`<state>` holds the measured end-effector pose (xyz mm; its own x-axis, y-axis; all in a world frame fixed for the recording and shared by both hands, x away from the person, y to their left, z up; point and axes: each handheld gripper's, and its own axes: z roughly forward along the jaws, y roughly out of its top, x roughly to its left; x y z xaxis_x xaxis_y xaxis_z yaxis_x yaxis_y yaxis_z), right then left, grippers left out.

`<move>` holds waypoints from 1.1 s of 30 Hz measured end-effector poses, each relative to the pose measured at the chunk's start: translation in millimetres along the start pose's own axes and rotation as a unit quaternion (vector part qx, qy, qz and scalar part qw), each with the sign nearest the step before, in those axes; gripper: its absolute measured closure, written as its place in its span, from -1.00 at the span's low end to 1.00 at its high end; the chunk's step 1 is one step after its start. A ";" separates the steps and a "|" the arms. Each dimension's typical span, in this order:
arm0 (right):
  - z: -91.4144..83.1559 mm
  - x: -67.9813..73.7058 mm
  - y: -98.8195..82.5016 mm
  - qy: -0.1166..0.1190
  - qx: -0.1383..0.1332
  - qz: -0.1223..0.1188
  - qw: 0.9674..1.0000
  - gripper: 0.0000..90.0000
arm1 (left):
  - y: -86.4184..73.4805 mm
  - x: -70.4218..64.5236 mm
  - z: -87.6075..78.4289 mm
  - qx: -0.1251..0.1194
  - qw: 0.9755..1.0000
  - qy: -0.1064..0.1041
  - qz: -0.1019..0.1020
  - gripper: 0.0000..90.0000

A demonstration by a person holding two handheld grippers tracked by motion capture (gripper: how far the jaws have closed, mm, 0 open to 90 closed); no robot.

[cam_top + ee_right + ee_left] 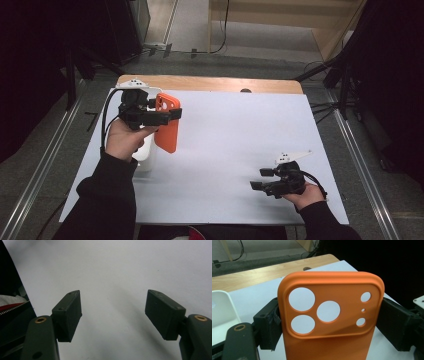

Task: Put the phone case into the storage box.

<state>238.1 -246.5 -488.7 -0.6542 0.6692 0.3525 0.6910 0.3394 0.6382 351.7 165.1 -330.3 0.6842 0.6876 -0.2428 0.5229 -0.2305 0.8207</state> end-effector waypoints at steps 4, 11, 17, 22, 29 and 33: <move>-0.1 0.7 0.3 -0.001 0.001 0.000 1.000 -0.37 | 0.1 6.1 -4.0 0.001 1.000 0.007 -0.006 -0.63; -0.3 1.1 0.7 -0.001 -0.004 -0.006 1.000 -0.37 | 0.5 15.0 -11.3 -0.001 1.000 0.017 -0.014 -0.63; -0.5 2.3 1.2 0.002 -0.004 -0.007 1.000 -0.37 | 0.5 22.9 -18.0 -0.010 0.999 0.025 -0.025 -0.63; 0.0 2.9 1.4 0.003 -0.004 -0.009 1.000 -0.37 | 0.4 28.1 -23.4 -0.015 0.999 0.032 -0.031 -0.63; -0.3 2.4 1.3 0.003 -0.005 -0.011 1.000 -0.37 | -0.1 36.7 -30.2 -0.018 0.998 0.049 -0.037 -0.63; 0.1 2.4 1.2 0.004 -0.003 -0.010 1.000 -0.37 | -0.3 41.5 -34.1 -0.022 0.997 0.059 -0.041 -0.64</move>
<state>237.4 -244.4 -487.2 -0.6701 0.6576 0.3443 0.6760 0.3492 0.6489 362.5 217.2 -322.9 0.5739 0.7800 -0.2495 0.5500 -0.1414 0.8231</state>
